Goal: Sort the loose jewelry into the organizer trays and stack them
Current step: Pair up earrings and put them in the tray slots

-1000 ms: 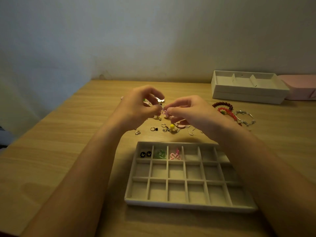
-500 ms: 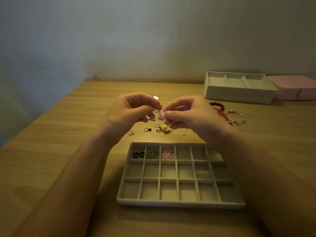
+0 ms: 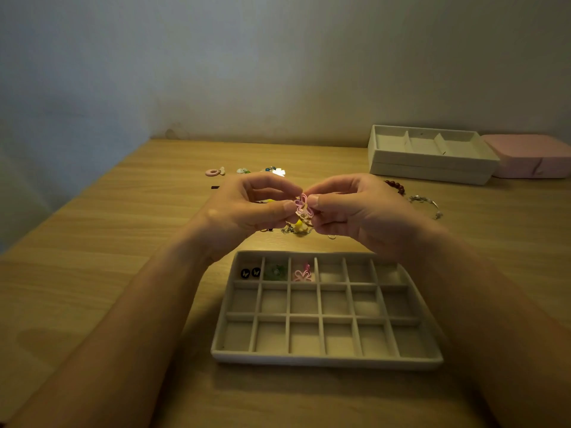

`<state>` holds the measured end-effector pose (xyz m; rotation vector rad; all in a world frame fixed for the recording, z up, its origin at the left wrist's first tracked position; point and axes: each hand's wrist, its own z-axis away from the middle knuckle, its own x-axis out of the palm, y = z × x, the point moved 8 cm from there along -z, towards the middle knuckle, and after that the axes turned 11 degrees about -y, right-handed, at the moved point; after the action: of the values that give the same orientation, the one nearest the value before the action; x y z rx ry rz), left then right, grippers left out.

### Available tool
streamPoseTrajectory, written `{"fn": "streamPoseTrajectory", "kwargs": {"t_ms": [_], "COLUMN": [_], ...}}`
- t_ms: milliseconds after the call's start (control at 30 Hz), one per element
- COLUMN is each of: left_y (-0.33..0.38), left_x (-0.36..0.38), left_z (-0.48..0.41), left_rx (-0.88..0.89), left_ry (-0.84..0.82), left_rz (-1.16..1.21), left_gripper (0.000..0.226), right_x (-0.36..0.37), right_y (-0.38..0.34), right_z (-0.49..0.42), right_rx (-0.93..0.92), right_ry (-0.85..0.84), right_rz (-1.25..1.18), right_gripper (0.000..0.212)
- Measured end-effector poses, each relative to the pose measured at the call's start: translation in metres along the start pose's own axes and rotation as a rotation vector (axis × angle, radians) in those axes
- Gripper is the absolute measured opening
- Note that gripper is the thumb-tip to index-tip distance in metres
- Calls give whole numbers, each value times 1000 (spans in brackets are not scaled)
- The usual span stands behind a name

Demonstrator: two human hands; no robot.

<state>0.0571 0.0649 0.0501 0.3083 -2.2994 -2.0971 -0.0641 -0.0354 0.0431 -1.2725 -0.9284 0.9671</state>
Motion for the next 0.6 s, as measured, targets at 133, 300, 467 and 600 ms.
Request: {"fn": "streamPoseTrajectory", "kwargs": {"t_ms": [133,300,467,600], "left_y": [-2,-7,-10,-11], "left_x": [-1,-7,-10,-7], "left_z": [-1,-3,-4,-4], "left_rx": [25,32,23,0], "left_ry": [-13,44,128,135], "left_rz": [165,286,245,127], "left_gripper": [22,21,26,31], "right_x": [0,2,0,-1], "right_y": [-1,0,2,7], "right_z": [-2,-5,-6,-4], "right_rx": [-1,8,27,55], "right_ry": [-8,-19,-32,-33], "right_rz": [26,75,134,184], "right_gripper": [10,9,12,13]}}
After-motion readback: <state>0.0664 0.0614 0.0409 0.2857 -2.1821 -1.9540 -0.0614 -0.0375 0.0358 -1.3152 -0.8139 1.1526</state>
